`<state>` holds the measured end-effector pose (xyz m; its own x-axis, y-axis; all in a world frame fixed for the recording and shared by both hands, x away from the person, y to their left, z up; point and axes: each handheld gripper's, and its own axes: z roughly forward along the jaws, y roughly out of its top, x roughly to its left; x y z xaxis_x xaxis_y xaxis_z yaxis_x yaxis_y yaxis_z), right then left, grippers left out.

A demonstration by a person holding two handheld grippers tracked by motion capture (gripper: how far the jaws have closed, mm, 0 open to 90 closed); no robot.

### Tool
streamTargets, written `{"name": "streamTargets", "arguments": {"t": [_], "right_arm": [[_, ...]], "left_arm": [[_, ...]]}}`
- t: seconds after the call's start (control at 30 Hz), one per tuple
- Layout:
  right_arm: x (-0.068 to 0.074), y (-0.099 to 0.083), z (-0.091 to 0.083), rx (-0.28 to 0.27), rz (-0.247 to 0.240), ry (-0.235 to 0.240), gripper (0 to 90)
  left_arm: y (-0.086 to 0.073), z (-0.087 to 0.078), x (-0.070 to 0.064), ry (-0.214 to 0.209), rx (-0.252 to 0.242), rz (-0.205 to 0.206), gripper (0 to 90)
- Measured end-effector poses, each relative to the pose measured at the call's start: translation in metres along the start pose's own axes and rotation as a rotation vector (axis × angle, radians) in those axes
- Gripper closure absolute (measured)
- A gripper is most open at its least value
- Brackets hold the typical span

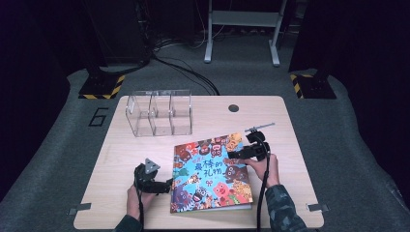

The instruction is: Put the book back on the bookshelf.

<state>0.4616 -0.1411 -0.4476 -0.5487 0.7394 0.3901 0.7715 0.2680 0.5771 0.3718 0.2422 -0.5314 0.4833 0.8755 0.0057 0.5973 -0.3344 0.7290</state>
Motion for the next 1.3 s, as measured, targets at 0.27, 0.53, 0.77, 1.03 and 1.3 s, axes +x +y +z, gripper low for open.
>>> {"name": "streamTargets", "arguments": {"t": [0.27, 0.53, 0.77, 1.03, 1.3], "right_arm": [[0.004, 0.010, 0.004, -0.007, 0.003, -0.001, 28.5], [0.009, 0.015, 0.007, -0.030, -0.024, -0.065, 40.8], [0.006, 0.013, 0.007, -0.047, -0.009, -0.048, 44.4], [0.006, 0.010, 0.010, -0.077, 0.032, -0.019, 44.7], [0.009, 0.010, 0.014, -0.090, 0.020, 0.025, 49.9]], "left_arm": [[0.000, 0.000, 0.000, -0.001, -0.001, -0.002, 3.5], [0.000, -0.001, 0.001, -0.010, 0.014, 0.005, 3.6], [0.000, 0.000, 0.000, -0.003, 0.001, -0.001, 3.8], [0.000, 0.000, 0.000, -0.003, 0.000, 0.000, 3.8], [0.000, 0.000, 0.000, -0.003, 0.000, -0.001, 3.9]]}}
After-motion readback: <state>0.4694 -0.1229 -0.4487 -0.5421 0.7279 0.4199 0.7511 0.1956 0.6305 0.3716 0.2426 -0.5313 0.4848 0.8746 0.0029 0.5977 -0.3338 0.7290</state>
